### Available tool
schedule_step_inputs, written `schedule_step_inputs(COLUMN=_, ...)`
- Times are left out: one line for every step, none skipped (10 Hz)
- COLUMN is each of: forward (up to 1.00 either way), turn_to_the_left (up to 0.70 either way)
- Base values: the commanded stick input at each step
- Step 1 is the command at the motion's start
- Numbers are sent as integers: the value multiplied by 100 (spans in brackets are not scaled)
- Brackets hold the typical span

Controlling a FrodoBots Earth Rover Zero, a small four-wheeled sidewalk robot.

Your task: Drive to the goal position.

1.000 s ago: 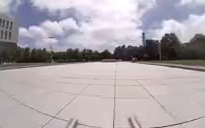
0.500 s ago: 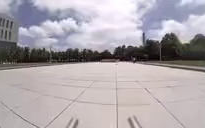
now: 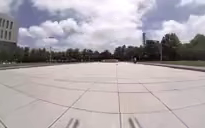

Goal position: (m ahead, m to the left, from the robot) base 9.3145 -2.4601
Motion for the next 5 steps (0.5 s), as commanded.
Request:
schedule_step_inputs(forward=50, turn_to_the_left=0)
schedule_step_inputs(forward=50, turn_to_the_left=0)
schedule_step_inputs(forward=50, turn_to_the_left=0)
schedule_step_inputs(forward=50, turn_to_the_left=0)
schedule_step_inputs(forward=50, turn_to_the_left=0)
